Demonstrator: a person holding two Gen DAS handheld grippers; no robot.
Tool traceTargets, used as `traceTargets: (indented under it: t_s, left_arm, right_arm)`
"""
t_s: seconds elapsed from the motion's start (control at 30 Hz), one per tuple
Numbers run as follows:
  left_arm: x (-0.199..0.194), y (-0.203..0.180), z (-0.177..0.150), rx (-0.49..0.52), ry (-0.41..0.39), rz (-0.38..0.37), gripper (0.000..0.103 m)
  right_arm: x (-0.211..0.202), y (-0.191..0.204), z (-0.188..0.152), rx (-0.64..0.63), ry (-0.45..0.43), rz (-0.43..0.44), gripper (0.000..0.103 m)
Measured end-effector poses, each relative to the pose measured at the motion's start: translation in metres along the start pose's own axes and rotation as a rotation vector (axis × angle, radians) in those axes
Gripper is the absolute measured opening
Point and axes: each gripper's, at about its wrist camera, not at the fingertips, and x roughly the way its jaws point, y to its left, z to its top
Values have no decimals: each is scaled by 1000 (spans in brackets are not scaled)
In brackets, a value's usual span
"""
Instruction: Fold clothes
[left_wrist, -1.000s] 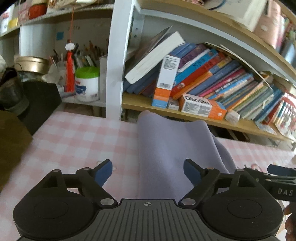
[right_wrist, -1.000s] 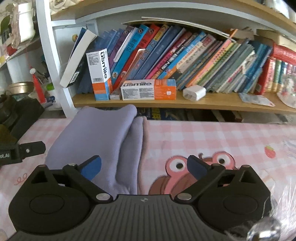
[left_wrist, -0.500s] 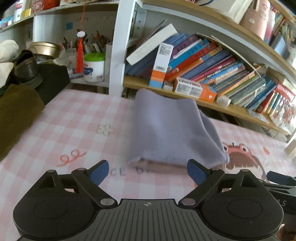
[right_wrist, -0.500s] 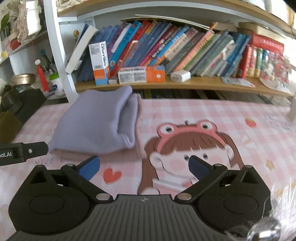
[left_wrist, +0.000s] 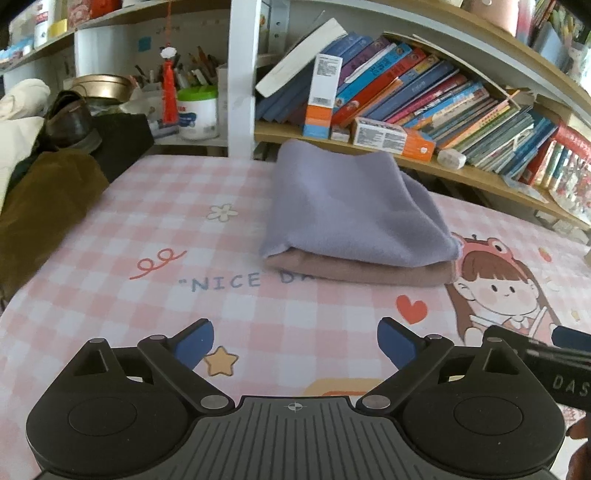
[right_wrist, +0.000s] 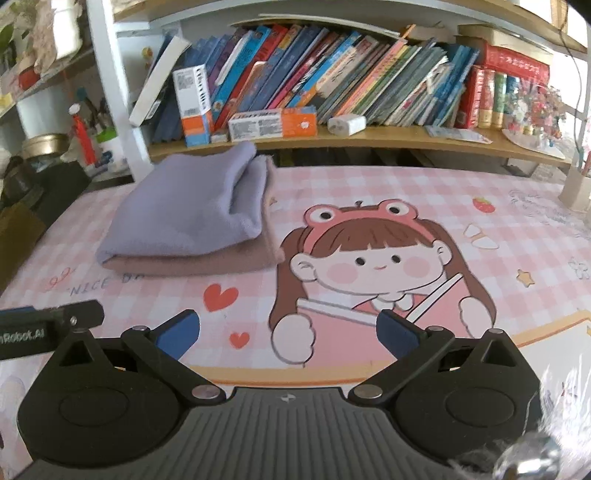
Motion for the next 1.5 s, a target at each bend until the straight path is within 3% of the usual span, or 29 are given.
traceTargets:
  t_s: [0.87, 1.5]
  left_arm:
    - [1, -11, -6, 61, 24, -4, 101]
    - [-2, -12, -3, 52, 24, -5, 103]
  right_arm:
    - [0, 2, -4, -19, 22, -11, 103]
    - [-1, 1, -5, -7, 32, -21, 103]
